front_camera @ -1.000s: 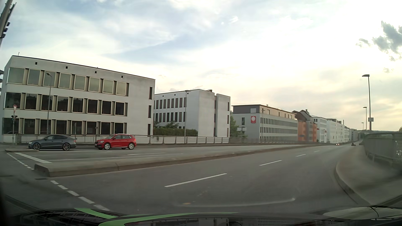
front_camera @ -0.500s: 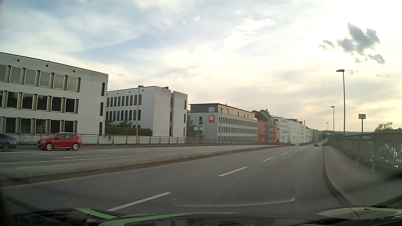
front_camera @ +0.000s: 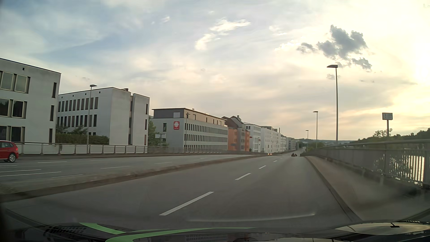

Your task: Follow the waypoints while adhering to traffic rules and regulations

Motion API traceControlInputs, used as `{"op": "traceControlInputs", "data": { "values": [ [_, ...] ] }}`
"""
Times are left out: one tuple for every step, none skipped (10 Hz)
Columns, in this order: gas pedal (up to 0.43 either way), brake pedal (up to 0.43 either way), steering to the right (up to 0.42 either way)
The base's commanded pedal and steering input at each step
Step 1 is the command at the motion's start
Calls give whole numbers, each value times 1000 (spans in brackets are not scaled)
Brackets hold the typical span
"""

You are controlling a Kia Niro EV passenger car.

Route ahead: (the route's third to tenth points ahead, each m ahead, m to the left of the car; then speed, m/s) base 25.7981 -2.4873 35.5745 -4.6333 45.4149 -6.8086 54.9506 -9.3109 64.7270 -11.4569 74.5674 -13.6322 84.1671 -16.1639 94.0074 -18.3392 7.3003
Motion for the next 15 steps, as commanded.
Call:
{"op": "traceControlInputs", "data": {
  "values": [
    [287, 0, 205],
    [287, 0, 185],
    [319, 0, 156],
    [339, 0, 137],
    [339, 0, 113],
    [339, 0, 92],
    [339, 0, 80],
    [339, 0, 68],
    [339, 0, 57],
    [339, 0, 49],
    [339, 0, 41],
    [339, 0, 32],
    [339, 0, 24],
    [339, 0, 20],
    [339, 0, 15]
  ]
}}
